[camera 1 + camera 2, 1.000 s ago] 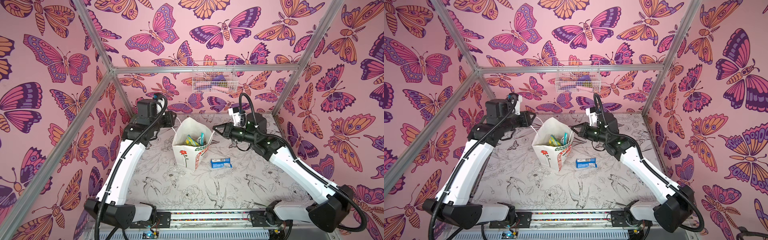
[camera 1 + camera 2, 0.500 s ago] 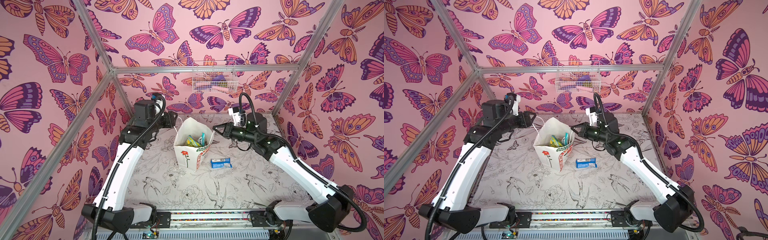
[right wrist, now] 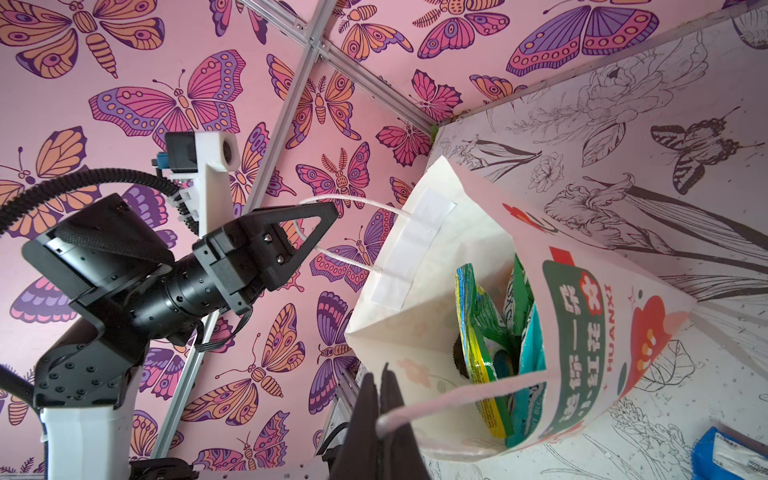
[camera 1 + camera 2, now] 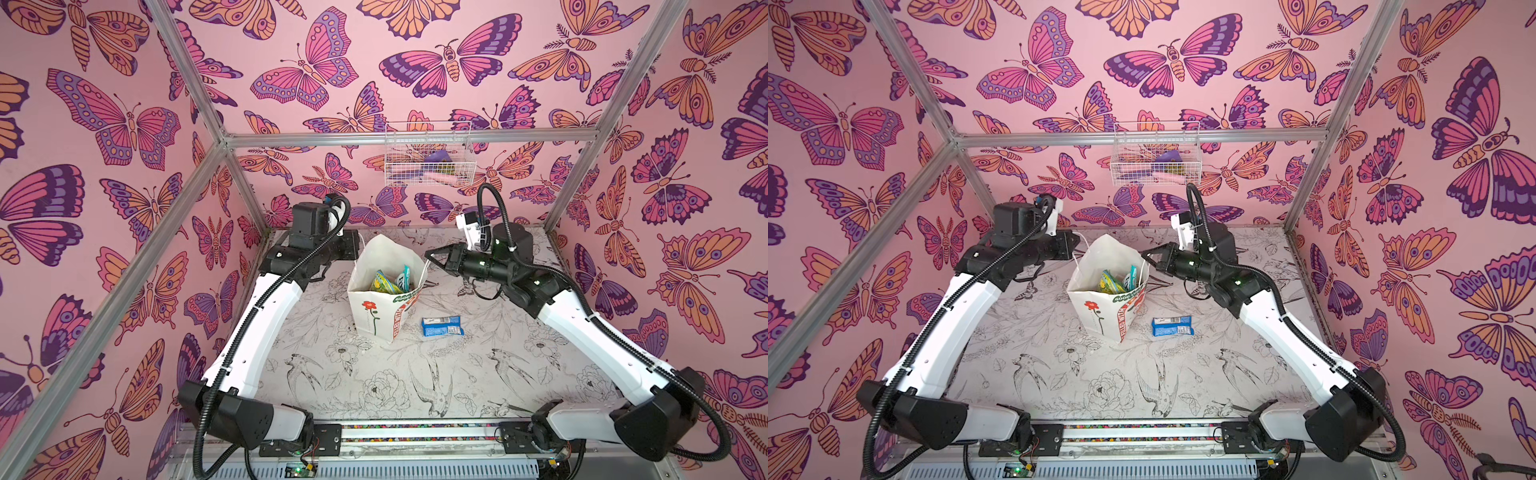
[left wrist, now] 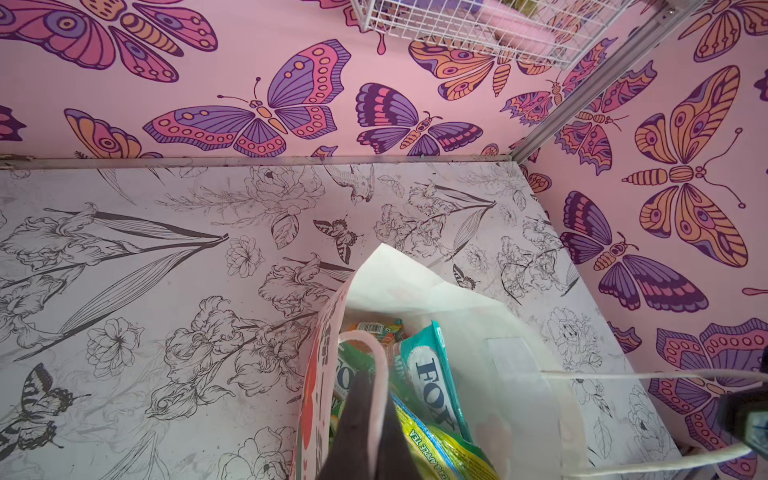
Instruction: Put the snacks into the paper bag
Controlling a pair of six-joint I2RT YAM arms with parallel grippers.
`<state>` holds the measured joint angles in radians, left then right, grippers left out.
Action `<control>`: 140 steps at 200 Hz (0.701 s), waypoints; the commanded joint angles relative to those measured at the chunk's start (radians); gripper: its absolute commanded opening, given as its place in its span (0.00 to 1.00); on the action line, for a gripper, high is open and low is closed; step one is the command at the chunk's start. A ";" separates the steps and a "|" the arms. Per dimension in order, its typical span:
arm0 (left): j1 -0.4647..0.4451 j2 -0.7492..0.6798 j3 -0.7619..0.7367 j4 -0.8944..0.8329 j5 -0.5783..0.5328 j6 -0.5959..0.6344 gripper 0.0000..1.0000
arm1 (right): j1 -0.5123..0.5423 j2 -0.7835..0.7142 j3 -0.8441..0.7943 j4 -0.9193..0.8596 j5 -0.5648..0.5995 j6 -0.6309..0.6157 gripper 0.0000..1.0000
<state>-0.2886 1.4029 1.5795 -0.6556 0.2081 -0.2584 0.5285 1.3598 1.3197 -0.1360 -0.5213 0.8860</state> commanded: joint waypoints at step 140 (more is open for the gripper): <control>0.036 -0.119 -0.088 0.068 -0.072 0.002 0.00 | -0.053 0.019 0.078 -0.059 -0.058 -0.096 0.58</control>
<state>-0.2760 1.3281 1.4876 -0.6231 0.1619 -0.2592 0.4835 1.4372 1.3842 -0.1867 -0.5873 0.8215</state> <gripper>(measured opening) 0.048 0.532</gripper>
